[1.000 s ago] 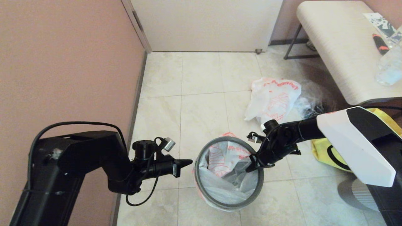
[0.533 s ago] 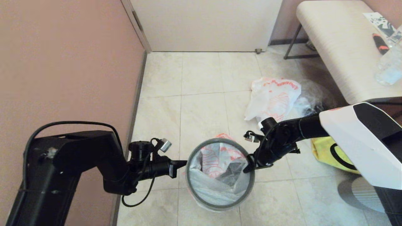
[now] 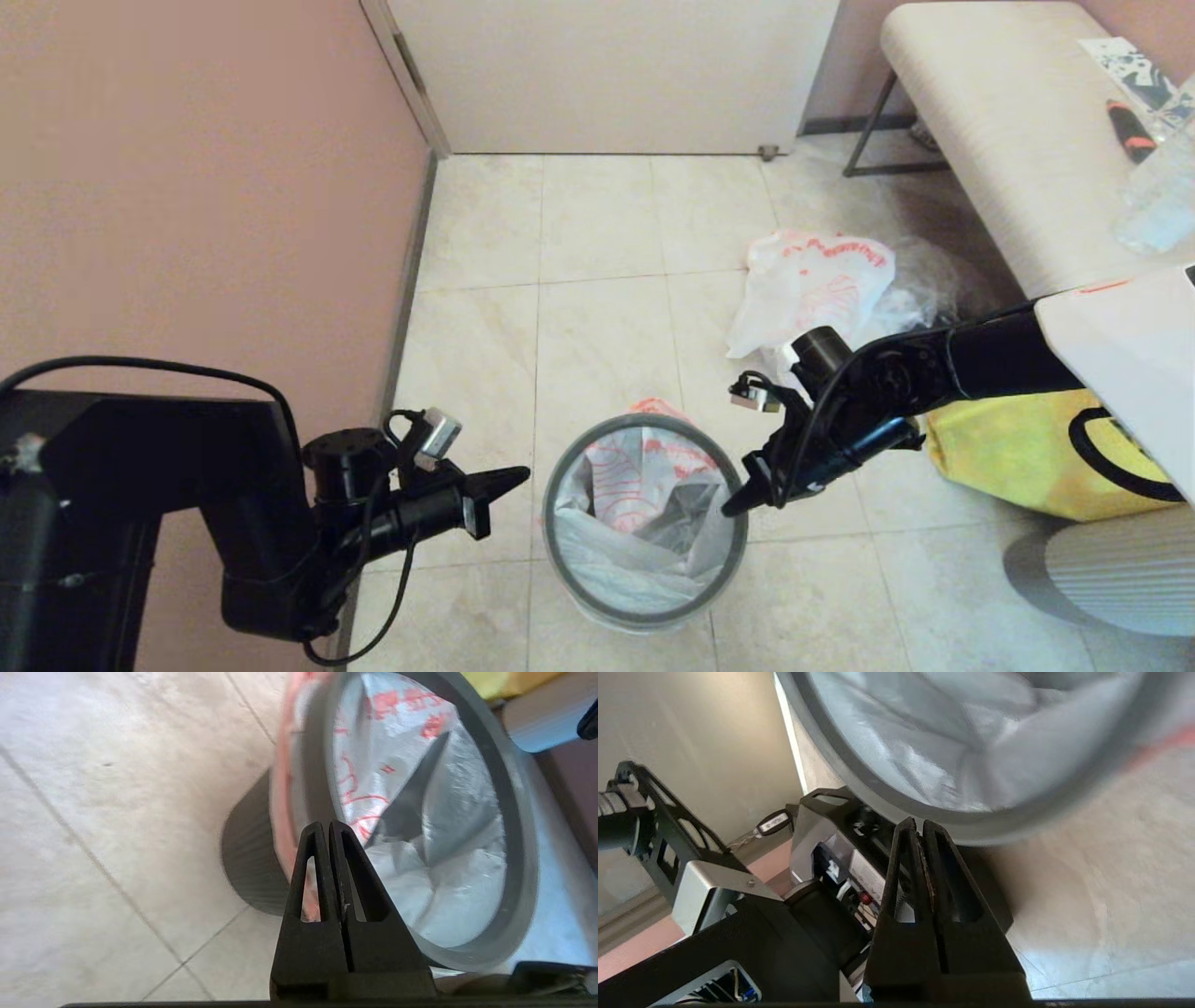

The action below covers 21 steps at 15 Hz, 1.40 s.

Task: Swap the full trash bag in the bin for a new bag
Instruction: Place the trash can ring on the trash can

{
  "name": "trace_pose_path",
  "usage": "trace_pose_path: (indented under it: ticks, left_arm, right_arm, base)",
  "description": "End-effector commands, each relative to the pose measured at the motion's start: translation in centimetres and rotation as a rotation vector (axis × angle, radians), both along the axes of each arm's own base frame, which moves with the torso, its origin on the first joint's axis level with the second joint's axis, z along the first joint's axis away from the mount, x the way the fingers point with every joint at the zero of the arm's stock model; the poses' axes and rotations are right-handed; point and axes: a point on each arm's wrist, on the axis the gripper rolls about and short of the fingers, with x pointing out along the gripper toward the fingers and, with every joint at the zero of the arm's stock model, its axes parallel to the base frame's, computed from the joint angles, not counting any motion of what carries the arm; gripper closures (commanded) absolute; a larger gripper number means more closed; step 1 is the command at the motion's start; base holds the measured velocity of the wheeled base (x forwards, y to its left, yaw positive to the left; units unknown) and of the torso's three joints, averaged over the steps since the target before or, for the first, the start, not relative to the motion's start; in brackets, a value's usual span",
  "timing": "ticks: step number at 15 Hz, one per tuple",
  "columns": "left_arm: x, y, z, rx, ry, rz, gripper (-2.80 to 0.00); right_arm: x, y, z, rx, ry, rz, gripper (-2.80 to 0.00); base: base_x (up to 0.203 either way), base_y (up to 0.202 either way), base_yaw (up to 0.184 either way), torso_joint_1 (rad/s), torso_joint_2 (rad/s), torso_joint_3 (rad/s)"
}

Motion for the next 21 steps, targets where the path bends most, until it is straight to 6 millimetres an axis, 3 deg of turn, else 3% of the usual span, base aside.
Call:
trace_pose_path:
  ticks: [1, 5, 8, 12, 14, 17, 19, 21]
  left_arm:
    - [0.2, 0.1, 0.5, -0.006, -0.023, 0.006, 0.00]
    - [0.5, -3.4, 0.1, -0.022, -0.023, -0.089, 0.00]
    - [0.7, -4.3, -0.3, -0.020, -0.013, -0.112, 0.00]
    - [1.9, -4.5, -2.7, -0.003, 0.025, -0.092, 0.00]
    - [2.7, -3.3, -4.9, 0.038, 0.036, -0.036, 0.00]
    - [3.4, -2.9, -5.2, 0.050, 0.040, -0.022, 0.00]
    - [3.6, -3.0, -4.5, 0.044, 0.013, -0.022, 0.00]
    - [3.5, -3.5, -1.9, 0.024, -0.047, -0.034, 0.00]
  right_arm:
    - [0.3, -1.0, -0.3, -0.001, 0.011, -0.022, 0.00]
    - [1.9, -1.6, -2.8, -0.002, 0.007, -0.039, 0.00]
    - [2.6, -1.5, -3.8, 0.002, -0.004, -0.040, 0.00]
    - [3.3, -1.7, -5.2, 0.001, -0.010, -0.041, 0.00]
    - [4.2, -1.8, -6.2, -0.002, -0.006, -0.047, 0.00]
    - [5.2, -2.0, -7.8, -0.010, 0.013, -0.064, 0.00]
    - [4.7, -2.0, -6.4, -0.006, 0.000, -0.064, 0.00]
    - [3.1, -1.3, -2.2, 0.017, -0.052, -0.049, 0.00]
  base:
    - [0.000, 0.000, 0.000, 0.000, 0.00, 0.000]
    - [0.000, 0.000, 0.000, 0.000, 0.00, 0.000]
    - [0.000, 0.000, 0.000, 0.000, 0.00, 0.000]
    - [0.000, 0.000, 0.000, 0.000, 0.00, 0.000]
    - [0.000, 0.000, 0.000, 0.000, 0.00, 0.000]
    - [0.000, 0.000, 0.000, 0.000, 0.00, 0.000]
    - [0.000, 0.000, 0.000, 0.000, 0.00, 0.000]
    - [0.000, 0.000, 0.000, 0.000, 0.00, 0.000]
